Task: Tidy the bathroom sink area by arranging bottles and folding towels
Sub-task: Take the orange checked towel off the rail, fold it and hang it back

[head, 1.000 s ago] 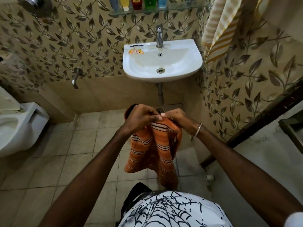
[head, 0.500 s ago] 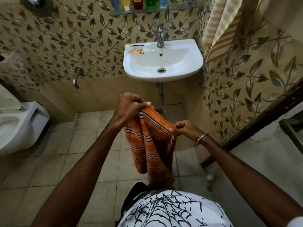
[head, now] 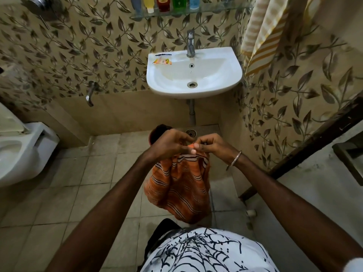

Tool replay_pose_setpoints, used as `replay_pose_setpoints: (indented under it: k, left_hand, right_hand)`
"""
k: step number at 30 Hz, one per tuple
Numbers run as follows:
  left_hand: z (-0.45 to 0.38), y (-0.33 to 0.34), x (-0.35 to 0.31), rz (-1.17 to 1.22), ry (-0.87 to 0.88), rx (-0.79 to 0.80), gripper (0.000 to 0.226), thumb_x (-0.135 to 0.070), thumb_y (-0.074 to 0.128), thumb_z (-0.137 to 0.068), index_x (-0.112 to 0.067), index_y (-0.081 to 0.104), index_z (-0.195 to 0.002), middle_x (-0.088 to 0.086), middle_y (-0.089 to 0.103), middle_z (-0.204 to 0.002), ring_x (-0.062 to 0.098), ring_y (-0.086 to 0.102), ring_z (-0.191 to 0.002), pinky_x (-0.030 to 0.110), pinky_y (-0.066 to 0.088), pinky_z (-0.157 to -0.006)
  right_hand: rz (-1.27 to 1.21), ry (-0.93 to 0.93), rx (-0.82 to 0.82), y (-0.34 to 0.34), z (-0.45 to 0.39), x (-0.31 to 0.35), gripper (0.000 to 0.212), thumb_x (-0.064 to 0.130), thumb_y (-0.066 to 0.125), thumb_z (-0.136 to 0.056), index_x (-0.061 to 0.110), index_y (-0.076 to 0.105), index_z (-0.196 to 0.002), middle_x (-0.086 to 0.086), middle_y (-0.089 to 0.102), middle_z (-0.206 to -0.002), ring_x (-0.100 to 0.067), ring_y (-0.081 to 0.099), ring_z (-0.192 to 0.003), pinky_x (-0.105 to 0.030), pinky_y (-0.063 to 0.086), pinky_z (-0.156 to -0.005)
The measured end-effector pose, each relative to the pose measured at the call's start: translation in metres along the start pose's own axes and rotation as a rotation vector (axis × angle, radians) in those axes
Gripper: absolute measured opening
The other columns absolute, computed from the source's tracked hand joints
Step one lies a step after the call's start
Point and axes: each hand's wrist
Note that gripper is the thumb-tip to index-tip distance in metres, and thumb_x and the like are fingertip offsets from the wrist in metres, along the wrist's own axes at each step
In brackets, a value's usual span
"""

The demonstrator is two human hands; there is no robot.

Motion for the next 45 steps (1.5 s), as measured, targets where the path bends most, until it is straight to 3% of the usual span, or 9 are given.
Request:
replay_pose_setpoints:
  k: [4, 10, 15, 20, 24, 29, 35, 40, 45]
  left_hand:
    - [-0.001, -0.003, -0.002, -0.068, -0.019, -0.065, 0.015, -0.027, 0.08, -0.08, -0.015, 0.078, -0.089, -0.004, 0.076, -0.086, 0.006, 0.071, -0.079, 0.03, 0.059, -0.072]
    - [0.001, -0.004, -0.016, -0.032, -0.006, -0.122, 0.009, -0.02, 0.078, -0.082, -0.012, 0.077, -0.086, -0.003, 0.075, -0.083, 0.006, 0.071, -0.075, 0.024, 0.056, -0.066]
    - [0.009, -0.018, -0.026, 0.086, -0.009, -0.134, 0.005, -0.012, 0.077, -0.082, -0.016, 0.077, -0.078, -0.001, 0.076, -0.078, 0.011, 0.072, -0.073, 0.025, 0.057, -0.063]
    - [0.012, -0.036, -0.019, 0.113, -0.069, -0.214, 0.007, -0.011, 0.077, -0.081, -0.005, 0.077, -0.078, 0.002, 0.075, -0.074, 0.011, 0.069, -0.065, 0.025, 0.053, -0.057]
    - [0.01, -0.037, -0.004, -0.07, -0.164, -0.193, 0.011, -0.022, 0.078, -0.083, -0.012, 0.076, -0.09, -0.005, 0.074, -0.083, 0.012, 0.071, -0.079, 0.021, 0.052, -0.062]
    - [0.007, -0.01, -0.009, -0.187, -0.104, -0.052, 0.077, -0.051, 0.081, -0.07, -0.02, 0.057, -0.136, -0.001, 0.064, -0.132, 0.015, 0.063, -0.115, 0.037, 0.054, -0.096]
    - [0.002, 0.011, -0.007, -0.253, 0.007, -0.118, 0.017, -0.024, 0.072, -0.088, -0.019, 0.074, -0.103, -0.009, 0.072, -0.085, 0.001, 0.067, -0.073, 0.036, 0.061, -0.071]
    - [0.006, 0.0, -0.015, -0.108, 0.009, -0.146, 0.013, -0.023, 0.067, -0.092, -0.015, 0.076, -0.099, -0.011, 0.071, -0.077, -0.003, 0.066, -0.068, 0.016, 0.05, -0.059]
    - [0.011, -0.019, -0.011, 0.138, -0.106, -0.207, 0.017, -0.022, 0.061, -0.097, -0.013, 0.075, -0.099, -0.002, 0.076, -0.087, 0.007, 0.072, -0.078, 0.025, 0.056, -0.068]
  right_hand:
    - [0.09, 0.041, -0.032, -0.005, 0.005, -0.01, 0.019, 0.008, 0.075, -0.085, -0.003, 0.072, -0.101, -0.019, 0.072, -0.101, -0.017, 0.067, -0.089, -0.025, 0.054, -0.079]
    - [0.371, 0.038, -0.13, 0.0, 0.001, -0.025, 0.014, 0.008, 0.078, -0.082, 0.016, 0.071, -0.092, 0.004, 0.069, -0.085, 0.0, 0.063, -0.076, -0.02, 0.054, -0.069]
    - [0.609, -0.001, -0.303, 0.0, -0.004, -0.046, 0.008, 0.01, 0.075, -0.083, 0.014, 0.071, -0.089, 0.003, 0.07, -0.085, -0.012, 0.064, -0.076, -0.033, 0.055, -0.067]
    - [0.235, 0.184, -0.384, -0.002, -0.003, -0.051, 0.006, 0.011, 0.069, -0.091, 0.008, 0.073, -0.091, -0.006, 0.072, -0.082, -0.017, 0.068, -0.072, -0.038, 0.061, -0.065]
    - [0.174, 0.145, -0.3, -0.001, 0.0, -0.034, 0.011, 0.004, 0.063, -0.094, 0.006, 0.074, -0.091, 0.0, 0.069, -0.08, 0.007, 0.062, -0.066, -0.015, 0.049, -0.063]
    - [0.171, 0.074, -0.197, 0.006, -0.008, -0.017, 0.012, 0.018, 0.071, -0.09, 0.008, 0.078, -0.09, -0.009, 0.075, -0.087, -0.018, 0.071, -0.082, -0.032, 0.054, -0.075]
    - [0.105, 0.029, -0.176, 0.007, -0.012, -0.004, 0.012, 0.027, 0.077, -0.084, 0.015, 0.077, -0.082, -0.007, 0.072, -0.081, -0.015, 0.063, -0.075, -0.037, 0.05, -0.071]
    - [0.074, 0.087, -0.109, 0.002, -0.001, -0.009, 0.029, 0.043, 0.072, -0.086, 0.02, 0.067, -0.069, 0.01, 0.058, -0.063, -0.006, 0.052, -0.059, -0.02, 0.038, -0.057]
    - [-0.017, 0.136, -0.107, -0.009, 0.01, -0.024, 0.034, 0.039, 0.069, -0.084, 0.005, 0.068, -0.077, -0.003, 0.062, -0.069, -0.012, 0.056, -0.059, -0.024, 0.042, -0.053]
Point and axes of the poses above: each hand's wrist, its own z-axis away from the middle knuckle, its own y-axis out of the palm, x = y × z
